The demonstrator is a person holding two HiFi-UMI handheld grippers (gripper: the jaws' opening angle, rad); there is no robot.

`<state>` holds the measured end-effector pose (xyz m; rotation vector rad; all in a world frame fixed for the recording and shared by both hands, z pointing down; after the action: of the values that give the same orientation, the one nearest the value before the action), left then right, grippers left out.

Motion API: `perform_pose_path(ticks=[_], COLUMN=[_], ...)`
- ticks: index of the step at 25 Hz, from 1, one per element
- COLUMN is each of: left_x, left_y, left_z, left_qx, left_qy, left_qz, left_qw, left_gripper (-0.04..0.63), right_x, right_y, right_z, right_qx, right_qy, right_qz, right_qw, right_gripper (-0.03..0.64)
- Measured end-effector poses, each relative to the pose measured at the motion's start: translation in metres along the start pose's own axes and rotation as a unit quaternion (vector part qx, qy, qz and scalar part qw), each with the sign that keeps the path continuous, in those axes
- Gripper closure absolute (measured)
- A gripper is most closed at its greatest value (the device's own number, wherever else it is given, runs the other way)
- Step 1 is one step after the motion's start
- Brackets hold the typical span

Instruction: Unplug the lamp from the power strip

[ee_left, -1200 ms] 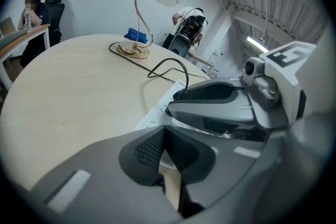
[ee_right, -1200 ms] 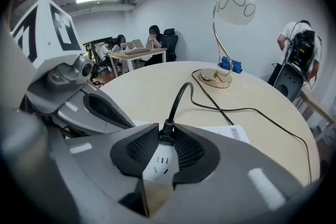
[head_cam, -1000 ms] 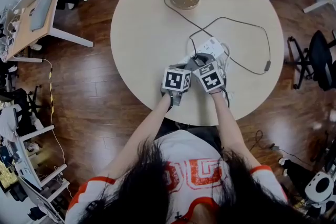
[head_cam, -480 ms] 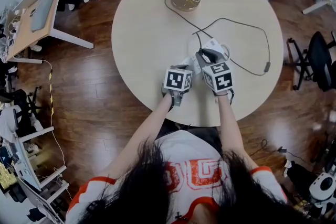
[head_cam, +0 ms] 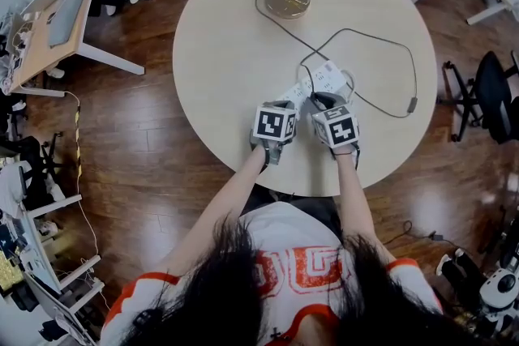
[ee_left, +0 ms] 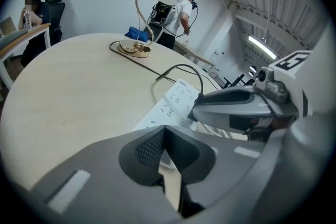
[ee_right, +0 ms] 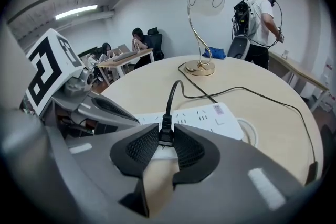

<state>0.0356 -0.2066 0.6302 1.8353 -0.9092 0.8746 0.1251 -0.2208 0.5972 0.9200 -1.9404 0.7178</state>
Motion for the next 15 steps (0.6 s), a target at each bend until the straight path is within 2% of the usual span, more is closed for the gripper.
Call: perform_pose_path(ticks=[3, 7, 9, 11, 15], left_x=[0.0, 0.0, 0.001, 0.001, 0.001], left_y=[0.0, 0.0, 0.0, 0.0, 0.003], left_z=[0.0, 0.001, 0.001, 0.001, 0.0], left_qx=[0.001, -0.003, -0.005, -0.009, -0.027], left_qy=[-0.002, -0.002, -0.003, -0.005, -0.014], left_qz=[0.002, 0.0, -0.003, -0.007, -0.031], left_qw=[1.0, 1.0, 1.0, 0.9999, 0.9991], left_gripper=[0.595, 0.595, 0.595, 0.595, 0.595], right_x=[-0.001, 0.006, 0.002, -0.003, -0.018], right_y=[0.001, 0.002, 0.004, 0.005, 0.006], right_z=[0.0, 0.002, 0.004, 0.003, -0.003], right_qx=[-0.01, -0.035, -0.04, -0.034, -0.007], right_qy=[0.005, -0.012, -0.027, -0.037, -0.063], right_qz=[-0.003, -0.015, -0.03, -0.035, -0.036], right_qw=[1.0, 0.999, 0.998, 0.998, 0.997], right_gripper=[0.526, 0.517, 0.48, 0.457, 0.459])
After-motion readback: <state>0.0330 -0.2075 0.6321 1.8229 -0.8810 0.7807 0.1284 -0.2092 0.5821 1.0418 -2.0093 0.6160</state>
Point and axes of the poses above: the fingertips, and each gripper's own axes: x forward along the fingers, y to its left, z out of its top, the point moved 4 cm from there along -x, backward along the fingers, and after that the axes turned 11 degrees about y, right-handed, at the moved point
